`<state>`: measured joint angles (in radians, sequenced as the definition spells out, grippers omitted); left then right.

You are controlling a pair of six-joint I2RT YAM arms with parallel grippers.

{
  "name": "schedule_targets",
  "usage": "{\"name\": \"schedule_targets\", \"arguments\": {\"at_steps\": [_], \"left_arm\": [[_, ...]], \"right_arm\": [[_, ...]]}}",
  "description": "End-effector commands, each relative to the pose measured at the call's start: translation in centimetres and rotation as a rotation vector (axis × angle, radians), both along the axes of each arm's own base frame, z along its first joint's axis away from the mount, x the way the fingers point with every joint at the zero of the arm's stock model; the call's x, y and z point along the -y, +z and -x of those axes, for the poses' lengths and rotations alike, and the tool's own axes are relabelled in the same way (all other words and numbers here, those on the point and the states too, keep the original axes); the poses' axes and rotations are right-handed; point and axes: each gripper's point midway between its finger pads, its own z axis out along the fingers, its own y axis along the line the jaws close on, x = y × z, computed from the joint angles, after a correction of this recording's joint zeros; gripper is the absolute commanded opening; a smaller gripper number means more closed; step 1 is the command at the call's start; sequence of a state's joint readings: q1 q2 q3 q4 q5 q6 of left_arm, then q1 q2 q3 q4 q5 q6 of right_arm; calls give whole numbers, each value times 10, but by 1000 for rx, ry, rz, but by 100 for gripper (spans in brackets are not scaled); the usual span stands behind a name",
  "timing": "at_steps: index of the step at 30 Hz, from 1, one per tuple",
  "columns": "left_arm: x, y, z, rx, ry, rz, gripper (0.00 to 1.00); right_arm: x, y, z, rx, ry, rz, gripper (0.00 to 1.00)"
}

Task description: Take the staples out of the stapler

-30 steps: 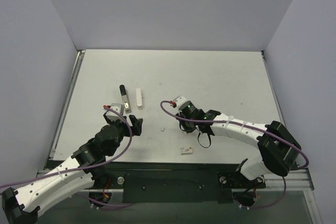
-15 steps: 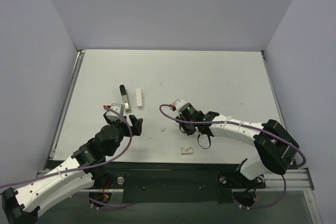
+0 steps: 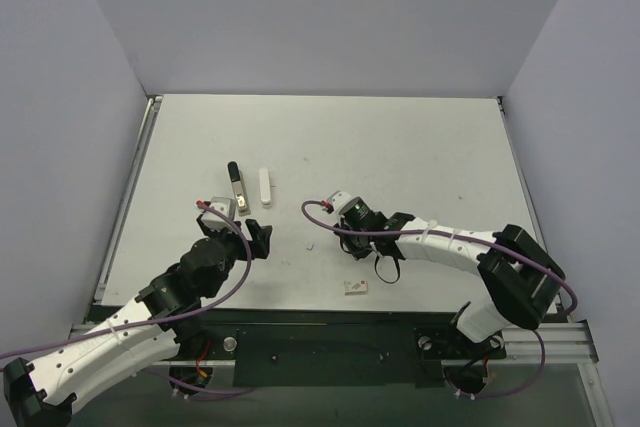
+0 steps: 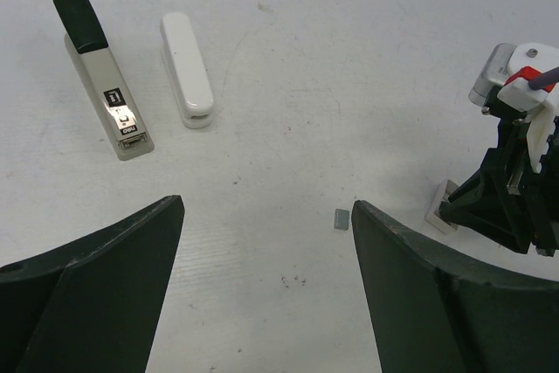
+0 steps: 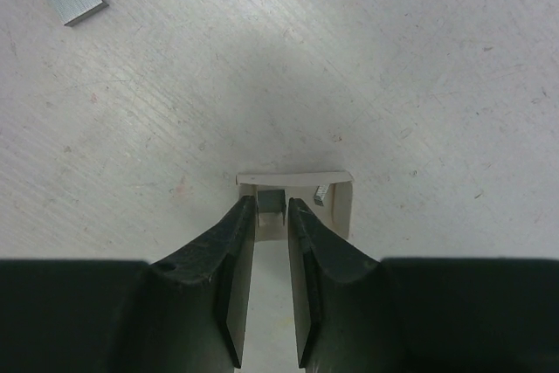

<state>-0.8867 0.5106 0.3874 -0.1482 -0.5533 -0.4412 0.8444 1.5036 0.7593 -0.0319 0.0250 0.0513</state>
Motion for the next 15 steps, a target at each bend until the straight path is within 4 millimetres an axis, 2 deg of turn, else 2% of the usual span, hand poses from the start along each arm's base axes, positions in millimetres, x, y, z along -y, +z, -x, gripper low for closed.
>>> {"name": "schedule_targets", "arguments": {"at_steps": [1,10,15], "left_arm": [[-2,5,-1,12,13,14,89],[-2,4,-2,10,13,11,89],[-2,4,-2,9,15,11,89]], "right_arm": [[3,-6,2,-19,-1,8,19],[2,-3,1,-12,-4,3,21],[-2,9,-1,17,-4,-26,24]]}}
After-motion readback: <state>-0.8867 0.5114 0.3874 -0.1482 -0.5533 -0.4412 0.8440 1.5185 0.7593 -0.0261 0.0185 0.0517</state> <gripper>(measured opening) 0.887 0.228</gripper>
